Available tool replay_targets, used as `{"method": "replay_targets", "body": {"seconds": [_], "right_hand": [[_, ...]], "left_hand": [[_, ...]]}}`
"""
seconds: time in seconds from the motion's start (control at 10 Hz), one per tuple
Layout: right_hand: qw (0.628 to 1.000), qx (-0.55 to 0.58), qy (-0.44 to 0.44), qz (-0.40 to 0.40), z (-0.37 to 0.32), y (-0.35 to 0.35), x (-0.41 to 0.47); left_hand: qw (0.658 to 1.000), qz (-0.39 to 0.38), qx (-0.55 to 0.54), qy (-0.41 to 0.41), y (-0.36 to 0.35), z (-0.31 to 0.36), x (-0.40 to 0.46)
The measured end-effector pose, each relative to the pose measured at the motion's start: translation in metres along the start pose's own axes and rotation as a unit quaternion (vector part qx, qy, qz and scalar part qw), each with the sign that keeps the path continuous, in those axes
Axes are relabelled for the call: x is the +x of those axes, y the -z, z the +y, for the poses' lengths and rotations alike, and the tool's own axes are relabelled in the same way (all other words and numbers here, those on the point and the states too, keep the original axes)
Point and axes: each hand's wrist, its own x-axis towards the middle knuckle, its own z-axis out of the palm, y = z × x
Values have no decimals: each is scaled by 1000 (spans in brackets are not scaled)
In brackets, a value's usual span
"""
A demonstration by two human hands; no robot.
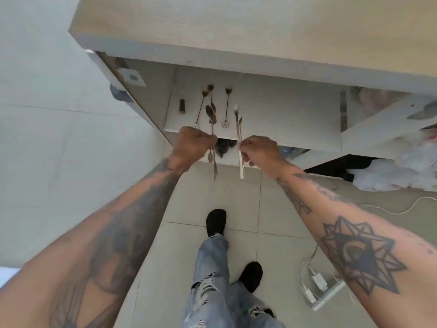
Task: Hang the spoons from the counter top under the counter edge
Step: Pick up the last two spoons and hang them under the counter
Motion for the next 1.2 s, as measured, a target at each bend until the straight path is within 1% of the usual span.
{"method": "replay_targets", "body": {"seconds": [0.1, 0.2, 0.3, 0.4, 0.5, 0.6, 0.8, 0.9, 1.0, 1.1, 1.2], "right_hand": [[1000, 6, -14, 6, -15, -6, 51], [1000, -1, -19, 17, -31, -9, 101], [999, 17, -34, 21, -44, -13, 141], [999, 15, -40, 12, -50, -21, 169], [998, 11, -63, 27, -52, -30, 186], [996, 16, -71, 56, -54, -35, 194], [994, -24, -47, 92, -59, -25, 187], [993, -31, -38, 103, -59, -12, 171], [994, -22, -28, 107, -61, 2, 147], [994, -28, -10, 102, -64, 18, 116], [996, -23, 16, 88, -57, 37, 75]], "left_hand": [[998, 39, 56, 12, -10, 13, 60], [994, 50, 94, 10, -12, 19, 115], [991, 64, 118, -9, -11, 19, 154], [989, 67, 134, -11, -16, 16, 176], [987, 76, 138, -20, -22, 15, 187], [984, 95, 147, -20, -23, 16, 192], [982, 87, 168, -14, -16, 23, 180], [981, 86, 170, -38, -10, 30, 158], [981, 92, 164, -38, -7, 39, 131], [982, 80, 172, -21, -1, 47, 102], [981, 81, 172, -21, 4, 54, 66]]}}
